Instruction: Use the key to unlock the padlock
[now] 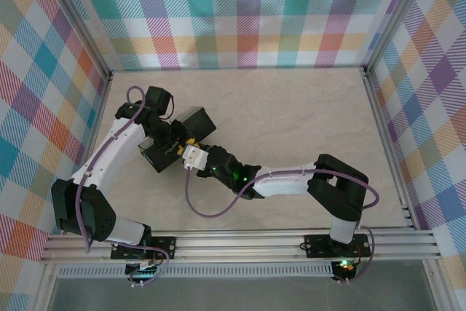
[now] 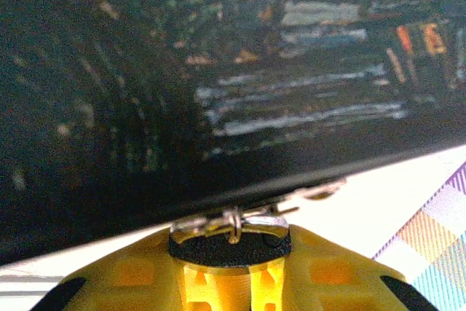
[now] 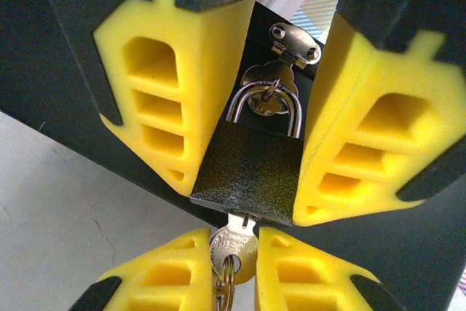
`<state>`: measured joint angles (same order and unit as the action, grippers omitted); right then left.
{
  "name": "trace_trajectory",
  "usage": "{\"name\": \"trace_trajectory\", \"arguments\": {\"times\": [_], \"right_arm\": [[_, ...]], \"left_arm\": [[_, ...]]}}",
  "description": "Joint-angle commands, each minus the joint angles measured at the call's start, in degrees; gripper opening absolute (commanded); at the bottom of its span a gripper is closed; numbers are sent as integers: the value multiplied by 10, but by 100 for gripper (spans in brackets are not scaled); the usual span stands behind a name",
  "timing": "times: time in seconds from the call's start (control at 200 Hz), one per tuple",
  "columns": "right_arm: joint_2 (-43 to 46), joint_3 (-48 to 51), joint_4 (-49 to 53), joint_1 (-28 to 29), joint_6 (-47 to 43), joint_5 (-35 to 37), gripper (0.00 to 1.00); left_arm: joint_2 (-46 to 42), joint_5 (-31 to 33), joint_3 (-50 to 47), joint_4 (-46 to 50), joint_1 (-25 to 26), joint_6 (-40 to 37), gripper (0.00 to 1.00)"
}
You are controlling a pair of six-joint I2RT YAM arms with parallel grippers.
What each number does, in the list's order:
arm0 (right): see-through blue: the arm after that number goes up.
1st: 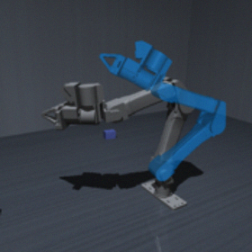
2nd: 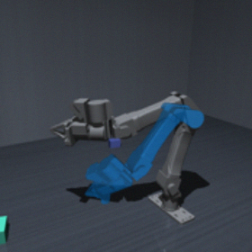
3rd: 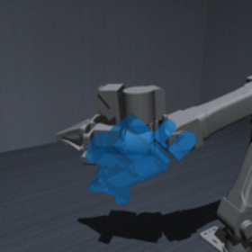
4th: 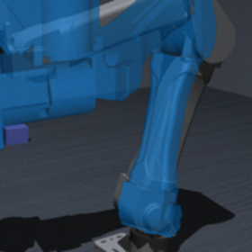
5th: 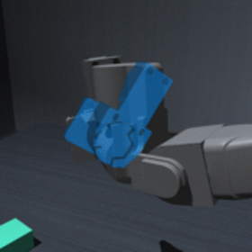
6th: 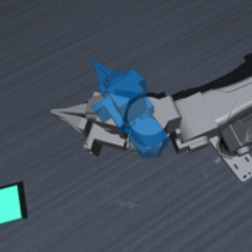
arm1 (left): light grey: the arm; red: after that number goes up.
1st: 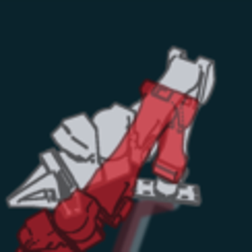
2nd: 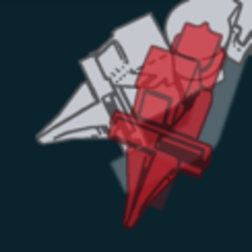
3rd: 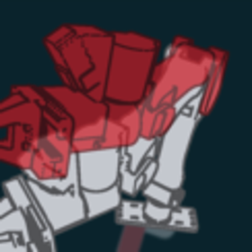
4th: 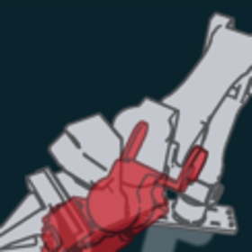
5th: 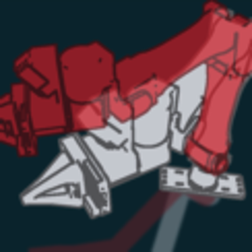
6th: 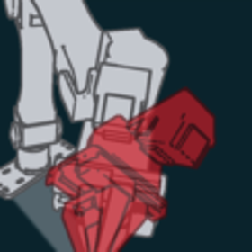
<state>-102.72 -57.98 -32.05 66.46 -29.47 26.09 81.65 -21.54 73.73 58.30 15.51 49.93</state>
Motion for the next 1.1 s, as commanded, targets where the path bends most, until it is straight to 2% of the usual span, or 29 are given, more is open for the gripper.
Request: {"name": "trace_trajectory", "arguments": {"times": [0.0, 0.165, 0.515, 0.68, 0.835, 1.04, 1.095], "right_arm": [[20, -22, -50, 3, 23, 7, 14], [33, -27, -17, 3, 65, 1, 12], [89, -26, 49, -15, 212, -92, 10], [92, -31, 56, -28, 227, -111, 10], [83, -13, 17, -44, 234, -130, 10], [69, 10, -84, -59, 224, -173, 11], [70, 8, -84, -67, 254, -196, 11]], "left_arm": [[-14, -39, -3, 7, 9, -2, 0], [-12, -39, -2, 8, 9, -3, 0], [-12, -56, -18, -20, 20, -2, 0], [-11, -60, -18, -25, 31, -4, 0], [-11, -71, -14, -18, 38, -13, 0], [-6, -81, 3, -2, 48, -28, 0], [-3, -82, 7, 0, 51, -31, 0]]}}
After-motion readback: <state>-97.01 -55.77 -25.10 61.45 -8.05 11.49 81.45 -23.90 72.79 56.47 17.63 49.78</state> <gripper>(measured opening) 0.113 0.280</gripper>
